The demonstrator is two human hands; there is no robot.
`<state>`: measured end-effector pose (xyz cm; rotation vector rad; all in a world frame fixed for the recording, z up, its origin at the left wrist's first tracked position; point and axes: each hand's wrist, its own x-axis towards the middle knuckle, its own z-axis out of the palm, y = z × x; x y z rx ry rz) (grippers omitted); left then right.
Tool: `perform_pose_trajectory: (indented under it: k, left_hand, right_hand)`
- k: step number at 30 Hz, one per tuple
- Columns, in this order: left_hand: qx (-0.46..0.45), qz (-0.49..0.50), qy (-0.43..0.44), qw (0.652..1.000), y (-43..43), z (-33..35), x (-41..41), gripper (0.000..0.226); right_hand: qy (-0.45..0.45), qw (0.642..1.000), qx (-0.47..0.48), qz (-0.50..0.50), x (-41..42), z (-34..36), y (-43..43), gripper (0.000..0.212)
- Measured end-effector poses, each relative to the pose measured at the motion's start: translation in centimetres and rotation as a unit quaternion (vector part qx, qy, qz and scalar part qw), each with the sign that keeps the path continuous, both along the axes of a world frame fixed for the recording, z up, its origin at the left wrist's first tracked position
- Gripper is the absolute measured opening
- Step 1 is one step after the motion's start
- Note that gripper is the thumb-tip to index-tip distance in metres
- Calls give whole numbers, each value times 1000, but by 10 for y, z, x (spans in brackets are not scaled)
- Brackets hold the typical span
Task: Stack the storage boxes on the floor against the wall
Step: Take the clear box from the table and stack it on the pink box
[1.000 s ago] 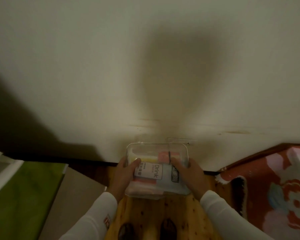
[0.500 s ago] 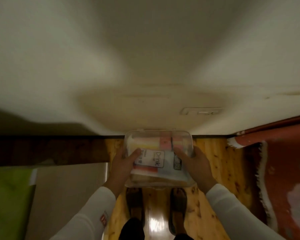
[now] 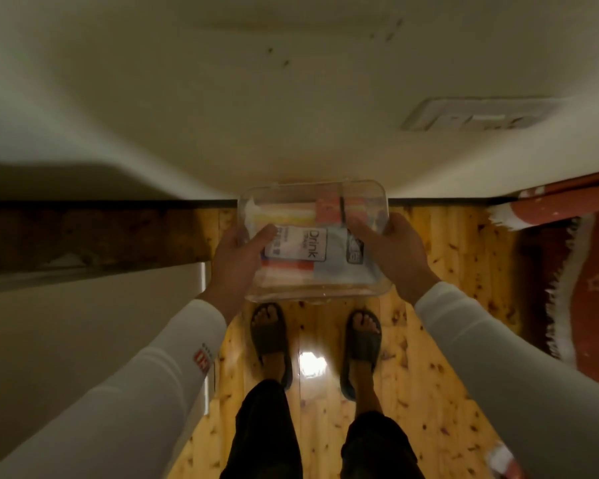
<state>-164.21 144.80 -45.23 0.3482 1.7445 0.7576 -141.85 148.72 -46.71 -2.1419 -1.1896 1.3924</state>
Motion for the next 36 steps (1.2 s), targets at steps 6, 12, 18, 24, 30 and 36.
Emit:
perform_pose_trajectory:
  k: [6, 12, 18, 24, 30, 36]
  left_hand:
    - [10, -1, -7, 1000, 5, -19, -7, 38]
    - [12, -14, -9, 1000, 7, -33, -11, 38]
    - [13, -16, -15, 1000, 2, -53, -14, 44]
    - [19, -14, 6, 1000, 3, -70, -13, 46]
    - [11, -16, 16, 1000, 3, -81, -14, 49]
    - [12, -13, 6, 1000, -1, -90, -15, 51]
  right_hand:
    - [0, 1000, -19, 4, -6, -20, 9, 60]
    - [3, 1000, -30, 1, -10, -31, 12, 64]
    - [25, 999, -37, -2, -13, -43, 7, 64]
    - [19, 999, -42, 3, -12, -53, 8, 64]
    - [26, 999, -44, 2, -12, -63, 9, 56]
    - [17, 999, -51, 3, -13, -72, 6, 50]
